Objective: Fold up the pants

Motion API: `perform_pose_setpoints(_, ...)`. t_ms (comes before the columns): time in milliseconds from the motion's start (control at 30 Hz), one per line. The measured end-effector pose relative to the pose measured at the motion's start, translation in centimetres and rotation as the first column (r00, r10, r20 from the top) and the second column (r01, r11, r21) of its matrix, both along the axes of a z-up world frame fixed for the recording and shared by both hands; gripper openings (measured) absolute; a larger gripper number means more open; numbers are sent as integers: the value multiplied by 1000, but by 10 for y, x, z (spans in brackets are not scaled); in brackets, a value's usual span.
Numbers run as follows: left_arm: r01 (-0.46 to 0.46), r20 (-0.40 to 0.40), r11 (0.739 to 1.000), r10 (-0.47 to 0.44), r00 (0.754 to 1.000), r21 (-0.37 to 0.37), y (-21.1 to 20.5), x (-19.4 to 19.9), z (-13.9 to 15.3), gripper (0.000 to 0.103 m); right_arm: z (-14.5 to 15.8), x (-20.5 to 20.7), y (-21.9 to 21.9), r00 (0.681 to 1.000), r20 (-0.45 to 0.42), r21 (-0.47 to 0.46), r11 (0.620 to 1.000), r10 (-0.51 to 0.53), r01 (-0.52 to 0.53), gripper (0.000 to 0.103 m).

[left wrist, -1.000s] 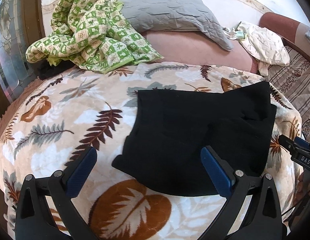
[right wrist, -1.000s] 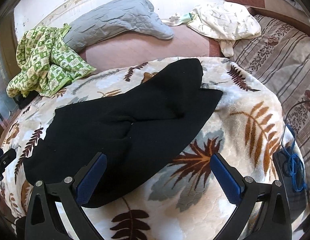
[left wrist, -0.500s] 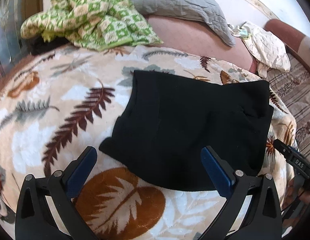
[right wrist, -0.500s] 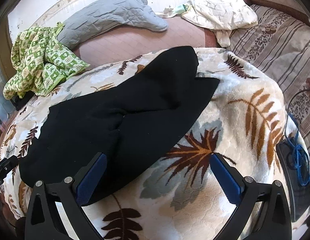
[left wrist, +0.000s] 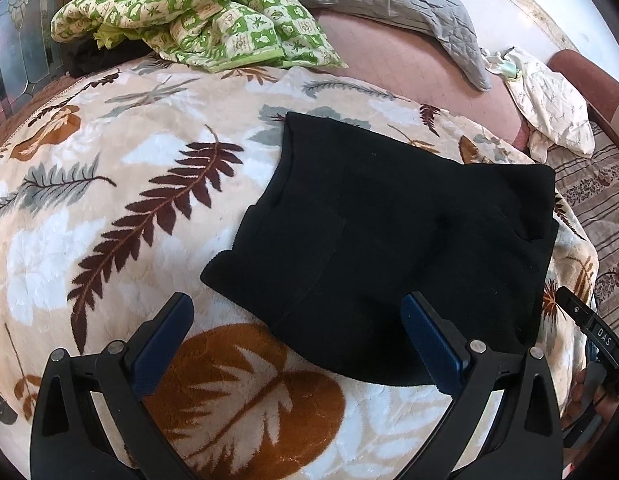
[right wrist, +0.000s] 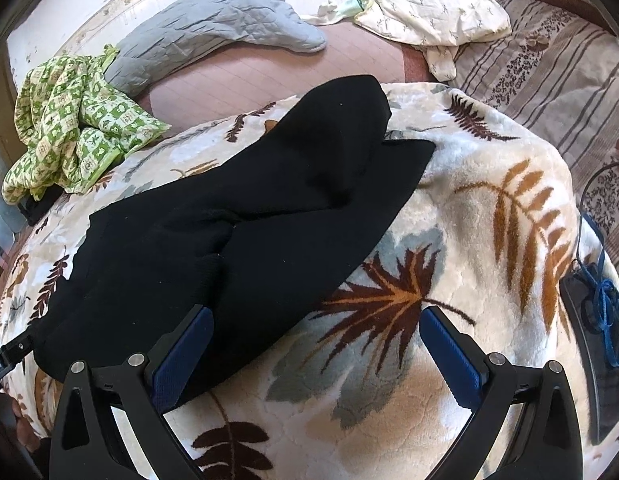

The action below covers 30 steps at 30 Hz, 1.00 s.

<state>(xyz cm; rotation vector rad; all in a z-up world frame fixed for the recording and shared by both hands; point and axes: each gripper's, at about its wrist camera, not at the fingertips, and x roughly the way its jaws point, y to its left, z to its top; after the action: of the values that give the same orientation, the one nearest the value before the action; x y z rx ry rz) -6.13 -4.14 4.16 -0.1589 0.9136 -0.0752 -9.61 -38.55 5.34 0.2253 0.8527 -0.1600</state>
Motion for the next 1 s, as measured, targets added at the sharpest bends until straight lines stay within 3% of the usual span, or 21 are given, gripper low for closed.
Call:
perform_pose_setpoints(233, 7, -24, 999, -8, 1000, -32, 0, 7, -5, 103, -4, 2, -1, 1000, -13, 16, 1000, 4, -3, 103)
perform_pose_setpoints(400, -8, -101, 995, -3, 995, -102, -2, 21, -24, 103, -9, 3, -9, 1000, -19, 25, 1000, -12, 12, 103)
perform_pose_setpoints(500, -14, -76, 994, 6, 997, -108, -6, 25, -24, 103, -12, 3, -13, 1000, -24, 13, 1000, -17, 17, 103)
perform_pose_setpoints(567, -2, -64, 990, -7, 998, -139, -9, 30, -24, 80, -15, 2, -18, 999, -28, 8, 1000, -24, 24, 103)
perform_pose_setpoints(600, 2, -70, 991, -11, 998, -132, -11, 33, -24, 43, -18, 2, -21, 999, -33, 12, 999, -32, 32, 103)
perform_pose_setpoints(633, 16, -87, 989, -29, 996, -148, -13, 36, -25, 20, -19, 1, -24, 999, -36, 19, 999, -38, 38, 103)
perform_pose_setpoints(667, 27, -100, 982, -46, 994, -187, -13, 38, -25, 12, -21, 0, -27, 998, -39, 28, 998, -46, 47, 103)
perform_pose_setpoints(800, 40, -65, 979, -53, 996, -200, -8, 32, -9, 10, -21, -6, -35, 997, -34, 52, 997, -62, 64, 102)
perform_pose_setpoints(1000, 30, 2, 979, -30, 1000, -200, 45, 16, 31, 10, -9, -7, -39, 998, -15, 29, 998, -54, 55, 102)
